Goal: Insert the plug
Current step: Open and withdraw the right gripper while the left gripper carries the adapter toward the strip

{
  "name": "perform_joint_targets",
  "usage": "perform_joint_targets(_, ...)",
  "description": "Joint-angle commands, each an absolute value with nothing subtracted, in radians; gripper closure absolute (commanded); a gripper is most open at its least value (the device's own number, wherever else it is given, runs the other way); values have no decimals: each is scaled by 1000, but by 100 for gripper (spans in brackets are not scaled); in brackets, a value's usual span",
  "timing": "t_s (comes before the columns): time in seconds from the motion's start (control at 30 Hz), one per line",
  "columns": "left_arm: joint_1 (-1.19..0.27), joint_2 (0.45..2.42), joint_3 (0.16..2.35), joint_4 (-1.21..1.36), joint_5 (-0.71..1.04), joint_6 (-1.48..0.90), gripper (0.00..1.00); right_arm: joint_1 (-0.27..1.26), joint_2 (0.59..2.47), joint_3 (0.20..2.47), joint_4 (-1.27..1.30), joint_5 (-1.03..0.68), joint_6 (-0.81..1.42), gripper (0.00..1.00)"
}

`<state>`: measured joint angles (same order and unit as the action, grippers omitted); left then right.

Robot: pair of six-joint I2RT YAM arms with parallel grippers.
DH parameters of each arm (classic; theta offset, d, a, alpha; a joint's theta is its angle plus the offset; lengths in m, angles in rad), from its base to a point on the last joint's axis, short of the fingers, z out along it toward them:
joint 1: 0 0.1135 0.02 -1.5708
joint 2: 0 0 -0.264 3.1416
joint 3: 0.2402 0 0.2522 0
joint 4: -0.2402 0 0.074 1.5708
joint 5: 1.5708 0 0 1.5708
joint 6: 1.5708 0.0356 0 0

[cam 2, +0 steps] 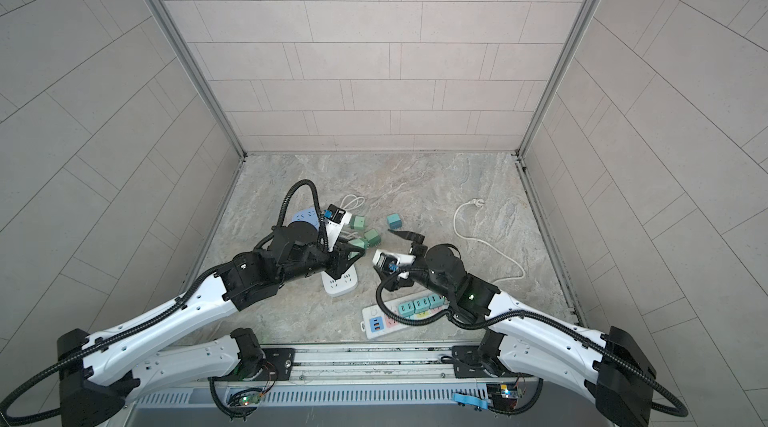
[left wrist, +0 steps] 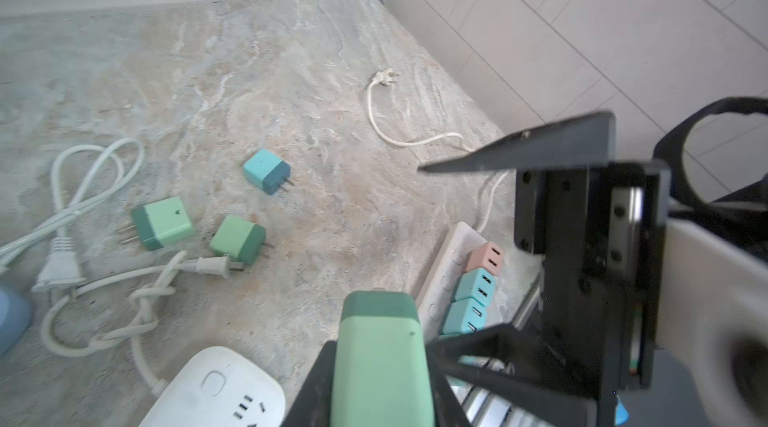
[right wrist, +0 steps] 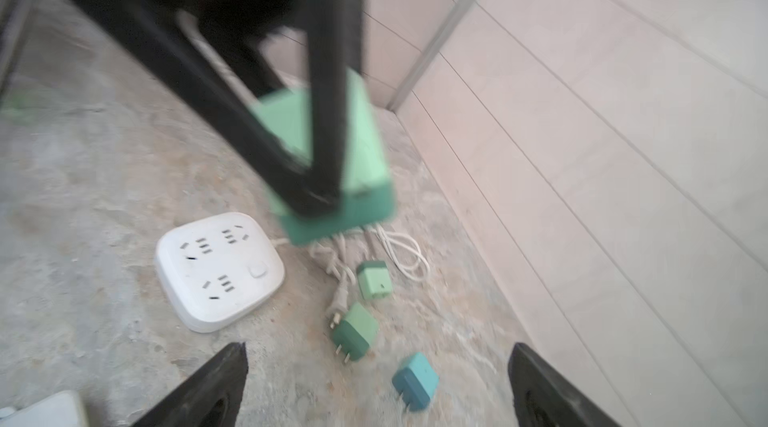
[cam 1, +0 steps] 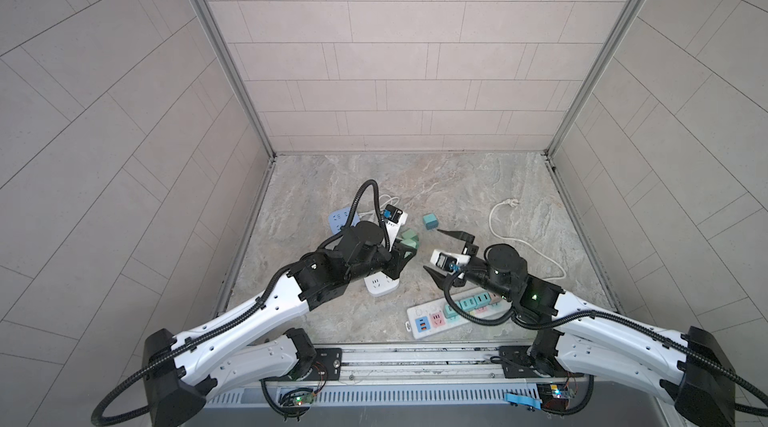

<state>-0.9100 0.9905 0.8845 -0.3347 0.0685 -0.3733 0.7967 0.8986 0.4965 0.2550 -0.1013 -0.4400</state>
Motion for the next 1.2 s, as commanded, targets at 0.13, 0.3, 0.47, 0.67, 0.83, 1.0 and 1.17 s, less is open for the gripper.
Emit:
perform_joint_targets(0.13, -905, 927, 903, -422, -2, -353, 100, 378, 913, 520, 204, -50, 147, 0)
perform_joint_targets(0.3, -905, 972, 960, -561, 16, -346, 100, 209, 876, 433, 210, -17, 326, 0)
perform_joint_targets(0.47, -923, 1082, 1044, -701, 37, -357, 100, 178, 817, 369, 189, 79, 368, 0)
perform_joint_targets(0.67, -948, 1225, 1144, -826, 81, -339, 100, 157, 761, 322, 151, 197, 445, 0)
perform_joint_targets(0.83, -957, 1281, 1232, -944, 51, -311, 100, 153, 765, 295, 125, 348, 516, 0)
perform_joint_targets(1.0, -978, 1359, 1290, -1021, 20, -273, 100, 150, 762, 269, 150, 373, 559, 0)
perform_joint_targets(1.17, -992, 1411, 1335, -1068, 22, -243, 100, 150, 790, 267, 150, 351, 571, 0)
